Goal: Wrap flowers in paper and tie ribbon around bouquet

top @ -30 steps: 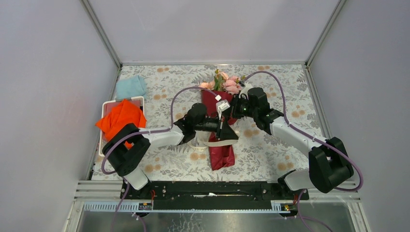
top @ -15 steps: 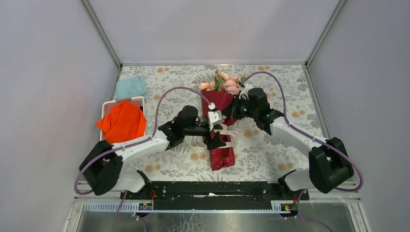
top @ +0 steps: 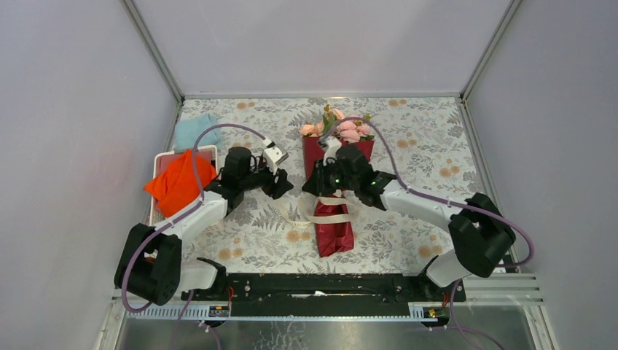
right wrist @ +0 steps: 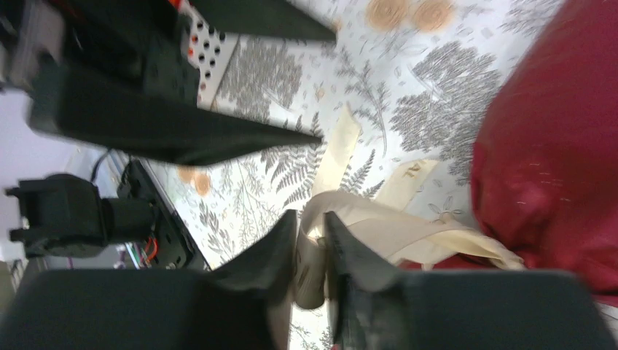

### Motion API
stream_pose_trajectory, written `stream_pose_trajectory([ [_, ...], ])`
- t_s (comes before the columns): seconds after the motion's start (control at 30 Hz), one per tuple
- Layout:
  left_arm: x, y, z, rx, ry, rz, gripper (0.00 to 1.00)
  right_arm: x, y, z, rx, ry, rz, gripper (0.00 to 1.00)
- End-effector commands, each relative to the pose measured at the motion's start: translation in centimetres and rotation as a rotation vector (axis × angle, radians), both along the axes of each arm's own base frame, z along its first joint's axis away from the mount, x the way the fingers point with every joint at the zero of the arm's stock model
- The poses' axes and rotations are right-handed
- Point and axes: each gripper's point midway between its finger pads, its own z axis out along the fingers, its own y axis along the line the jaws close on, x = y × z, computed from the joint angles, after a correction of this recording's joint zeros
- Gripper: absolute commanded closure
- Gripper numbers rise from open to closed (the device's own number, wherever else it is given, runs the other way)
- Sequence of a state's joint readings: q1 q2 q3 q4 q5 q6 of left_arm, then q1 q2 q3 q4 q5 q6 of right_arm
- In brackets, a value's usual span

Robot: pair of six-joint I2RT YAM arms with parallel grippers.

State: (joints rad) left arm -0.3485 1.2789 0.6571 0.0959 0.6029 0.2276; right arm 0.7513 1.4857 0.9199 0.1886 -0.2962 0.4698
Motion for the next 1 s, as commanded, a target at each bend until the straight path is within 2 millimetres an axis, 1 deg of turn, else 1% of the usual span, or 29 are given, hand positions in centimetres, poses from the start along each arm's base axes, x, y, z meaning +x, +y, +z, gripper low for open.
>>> stream_pose_trajectory([
  [0.0,4.7,3.2,1.7,0.034,-0.200,0.175,0.35,-1.4,3.6,-0.3,-0.051,-0.112,0.158,0.66],
  [0.03,5.0,3.7,1.6,0.041,-0.205,0.191,0.35,-2.3,4.2,-0.6,-0.069,-0.133,0.226,0.57],
  [0.07,5.2,4.0,1.3,0.048,-0.203,0.198,0.34,-3.1,4.6,-0.8,-0.080,-0.144,0.287,0.51],
  [0.1,5.2,4.3,1.0,0.057,-0.206,0.200,0.33,-3.7,4.8,-0.9,-0.097,-0.154,0.339,0.40],
  [0.13,5.1,4.4,0.8,0.065,-0.212,0.196,0.32,-4.3,4.8,-0.9,-0.116,-0.169,0.388,0.34],
  [0.2,4.9,4.5,0.5,0.077,-0.221,0.182,0.32,-4.9,4.3,-0.1,-0.135,-0.220,0.449,0.24],
  [0.23,4.8,4.4,0.6,0.077,-0.227,0.170,0.32,-4.8,4.1,0.6,-0.142,-0.261,0.461,0.18],
  [0.3,4.5,3.9,0.7,0.075,-0.239,0.126,0.32,-4.9,3.0,0.9,-0.195,-0.304,0.480,0.05],
  [0.33,4.2,3.6,0.8,0.074,-0.249,0.096,0.32,-4.9,2.5,1.1,-0.219,-0.311,0.485,0.01],
  [0.37,3.7,3.3,0.8,0.073,-0.253,0.059,0.34,-4.8,2.0,1.4,-0.246,-0.323,0.485,0.01],
  [0.4,3.2,2.7,1.2,0.068,-0.264,0.007,0.37,-4.4,1.4,2.1,-0.268,-0.340,0.465,0.01],
  [0.43,2.5,2.0,1.5,0.071,-0.279,-0.054,0.43,-3.8,0.8,2.7,-0.272,-0.345,0.435,0.00],
  [0.47,1.8,1.1,2.0,0.084,-0.315,-0.122,0.52,-2.5,-0.4,3.2,-0.260,-0.323,0.385,0.01],
  [0.5,1.1,0.3,2.4,0.096,-0.340,-0.173,0.60,-1.2,-1.8,3.2,-0.240,-0.284,0.334,0.04],
  [0.53,-0.1,-1.2,2.9,0.101,-0.369,-0.248,0.71,-0.1,-3.1,2.7,-0.220,-0.227,0.289,0.12],
  [0.57,-1.2,-2.3,3.2,0.101,-0.384,-0.313,0.80,0.9,-4.4,1.7,-0.212,-0.157,0.239,0.22],
  [0.6,-2.4,-3.3,3.4,0.100,-0.394,-0.374,0.87,1.5,-5.3,0.5,-0.226,-0.089,0.207,0.37],
  [0.63,-3.8,-4.4,3.5,0.095,-0.397,-0.435,0.90,1.9,-5.9,-0.6,-0.252,-0.044,0.194,0.48],
  [0.67,-4.9,-5.3,3.4,0.092,-0.405,-0.485,0.91,2.0,-6.0,-1.2,-0.277,-0.024,0.201,0.54],
  [0.73,-7.0,-6.6,2.4,0.101,-0.399,-0.570,0.90,2.4,-6.2,-2.8,-0.312,0.003,0.213,0.55],
  [0.77,-7.5,-7.1,2.0,0.107,-0.406,-0.596,0.86,2.7,-6.2,-3.4,-0.319,0.009,0.210,0.56],
  [0.8,-7.8,-7.7,1.6,0.110,-0.408,-0.605,0.81,2.9,-6.1,-3.8,-0.324,0.016,0.213,0.56],
  [0.83,-7.3,-8.4,1.6,0.105,-0.432,-0.595,0.75,3.0,-6.0,-4.2,-0.328,0.029,0.216,0.57],
  [0.87,-6.9,-8.9,1.1,0.111,-0.438,-0.582,0.69,3.1,-6.0,-4.9,-0.345,0.031,0.237,0.56],
  [0.93,-5.9,-9.5,0.4,0.121,-0.460,-0.546,0.62,3.2,-6.0,-5.5,-0.353,0.042,0.247,0.57],
  [0.97,-5.6,-9.8,0.1,0.126,-0.475,-0.537,0.60,3.1,-5.9,-5.7,-0.352,0.047,0.253,0.57],
])
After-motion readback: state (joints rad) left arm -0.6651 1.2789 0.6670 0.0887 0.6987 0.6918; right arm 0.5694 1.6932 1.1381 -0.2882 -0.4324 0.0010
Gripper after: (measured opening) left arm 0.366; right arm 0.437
